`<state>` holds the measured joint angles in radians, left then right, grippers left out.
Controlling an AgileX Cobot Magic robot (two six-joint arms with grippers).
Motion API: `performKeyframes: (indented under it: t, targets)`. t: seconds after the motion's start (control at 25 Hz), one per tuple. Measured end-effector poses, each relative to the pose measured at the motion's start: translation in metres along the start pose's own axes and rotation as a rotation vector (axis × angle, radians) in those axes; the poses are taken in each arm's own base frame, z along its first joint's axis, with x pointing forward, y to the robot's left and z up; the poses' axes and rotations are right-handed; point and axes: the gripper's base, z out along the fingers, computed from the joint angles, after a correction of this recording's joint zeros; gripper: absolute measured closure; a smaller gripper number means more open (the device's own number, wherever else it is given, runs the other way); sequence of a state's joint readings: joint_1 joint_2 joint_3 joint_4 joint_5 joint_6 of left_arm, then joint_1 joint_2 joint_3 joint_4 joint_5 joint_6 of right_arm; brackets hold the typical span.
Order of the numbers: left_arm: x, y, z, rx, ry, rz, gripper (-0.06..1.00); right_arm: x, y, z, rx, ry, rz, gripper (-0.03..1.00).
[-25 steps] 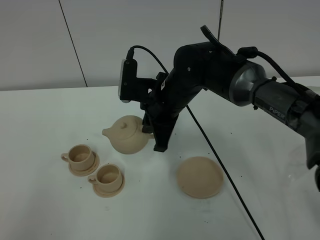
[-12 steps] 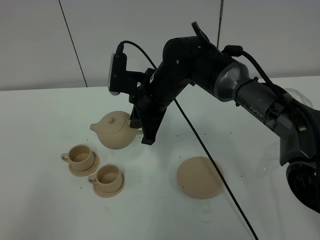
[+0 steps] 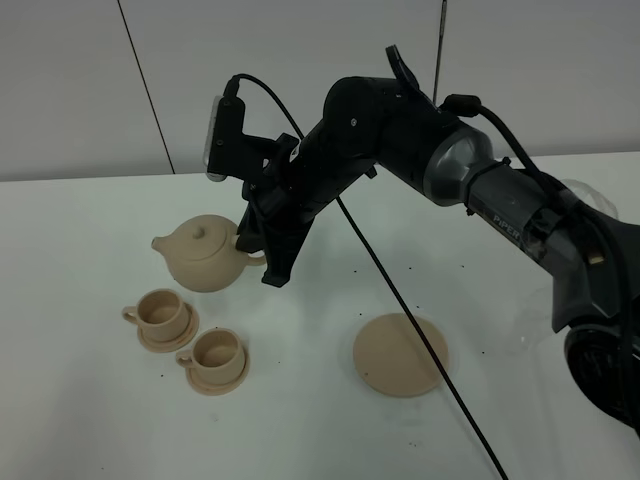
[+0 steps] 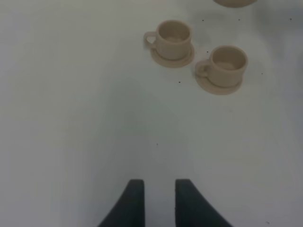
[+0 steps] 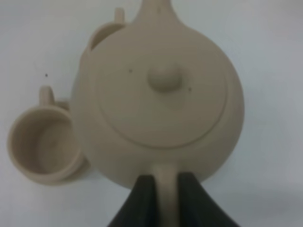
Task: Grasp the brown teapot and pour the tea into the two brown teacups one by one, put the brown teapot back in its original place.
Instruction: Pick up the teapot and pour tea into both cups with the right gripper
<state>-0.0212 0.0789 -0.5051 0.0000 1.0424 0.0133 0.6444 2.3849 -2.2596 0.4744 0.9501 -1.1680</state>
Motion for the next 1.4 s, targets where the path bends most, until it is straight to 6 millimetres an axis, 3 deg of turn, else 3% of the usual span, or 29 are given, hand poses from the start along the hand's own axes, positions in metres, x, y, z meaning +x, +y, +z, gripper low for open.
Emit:
performKeyframes:
  t: [0.48, 1.4]
  targets:
    - [0.000, 0.000, 0.000, 0.000, 0.000, 0.001, 0.71, -0.006, -0.008, 0.013, -0.002, -0.055, -0.010, 0.87]
    - [0.000, 0.000, 0.000, 0.000, 0.000, 0.001, 0.71, -0.006, 0.000, 0.024, -0.033, -0.020, -0.042, 0.87]
